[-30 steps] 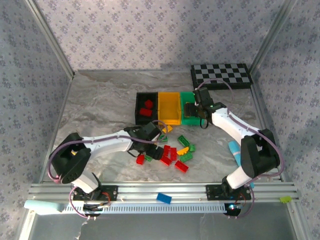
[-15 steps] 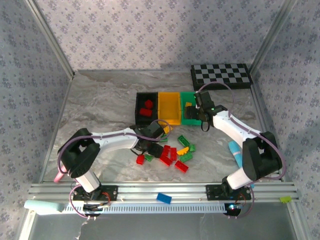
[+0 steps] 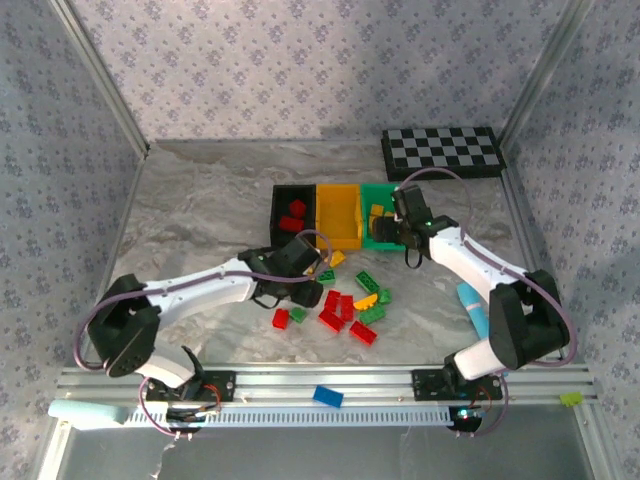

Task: Sort the legos into containers by color
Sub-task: Place the lego in the container.

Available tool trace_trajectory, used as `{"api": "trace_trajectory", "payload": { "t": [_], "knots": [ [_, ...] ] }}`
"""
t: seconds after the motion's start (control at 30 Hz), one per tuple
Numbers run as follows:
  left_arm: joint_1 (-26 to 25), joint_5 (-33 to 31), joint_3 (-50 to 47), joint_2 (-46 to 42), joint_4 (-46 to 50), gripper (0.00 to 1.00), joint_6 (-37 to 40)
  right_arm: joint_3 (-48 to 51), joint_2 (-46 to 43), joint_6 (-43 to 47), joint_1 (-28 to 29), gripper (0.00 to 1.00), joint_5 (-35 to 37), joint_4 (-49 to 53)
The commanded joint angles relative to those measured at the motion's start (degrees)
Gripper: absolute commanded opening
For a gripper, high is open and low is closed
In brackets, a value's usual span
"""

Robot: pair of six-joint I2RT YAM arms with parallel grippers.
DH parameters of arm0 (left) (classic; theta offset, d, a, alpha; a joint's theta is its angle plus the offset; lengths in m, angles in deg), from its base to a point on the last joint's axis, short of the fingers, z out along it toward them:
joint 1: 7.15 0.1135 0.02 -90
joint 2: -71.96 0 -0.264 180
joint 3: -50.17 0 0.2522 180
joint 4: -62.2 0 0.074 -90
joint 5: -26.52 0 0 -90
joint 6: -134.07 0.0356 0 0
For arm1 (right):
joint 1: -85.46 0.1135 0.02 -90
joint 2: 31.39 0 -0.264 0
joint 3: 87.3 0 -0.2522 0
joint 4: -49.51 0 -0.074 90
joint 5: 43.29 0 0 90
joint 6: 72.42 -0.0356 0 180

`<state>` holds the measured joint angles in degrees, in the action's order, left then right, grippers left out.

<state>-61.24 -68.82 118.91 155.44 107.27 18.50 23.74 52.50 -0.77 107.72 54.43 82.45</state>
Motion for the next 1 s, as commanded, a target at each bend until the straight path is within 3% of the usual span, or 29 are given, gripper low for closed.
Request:
{"api": "trace_trajectory", "payload": {
  "t": [0.0, 0.43, 0.6, 0.73, 0.83, 0.97],
  "knots": [
    [0.93, -3.43, 6.46, 0.46, -1.98, 0.68, 5.94, 1.71, -2.14, 0.0, -0.38, 0.8, 0.46, 0.33],
    [11.54, 0.78, 46.81, 31.18, 4.55, 0.67, 15.57, 5.7, -11.7, -2.57, 0.41, 0.8, -0.15, 5.26],
    [14.07, 3.87, 55.4, 38.2, 6.57, 0.69, 16.8, 6.88, -15.93, -3.55, 1.66, 0.8, -1.88, 8.59],
    [14.13, 4.05, 60.93, 41.73, 10.0, 0.83, 17.44, 6.56, -15.89, -2.48, 5.81, 0.8, 0.93, 12.66],
    [14.13, 3.27, 61.02, 41.72, 10.83, 0.92, 17.65, 7.64, -16.2, -2.78, 7.87, 0.8, 1.7, 14.79],
    [14.08, 3.67, 57.88, 38.14, 9.27, 0.95, 16.54, 10.49, -15.55, -4.02, 8.58, 0.79, -1.97, 13.98]
  ]
}}
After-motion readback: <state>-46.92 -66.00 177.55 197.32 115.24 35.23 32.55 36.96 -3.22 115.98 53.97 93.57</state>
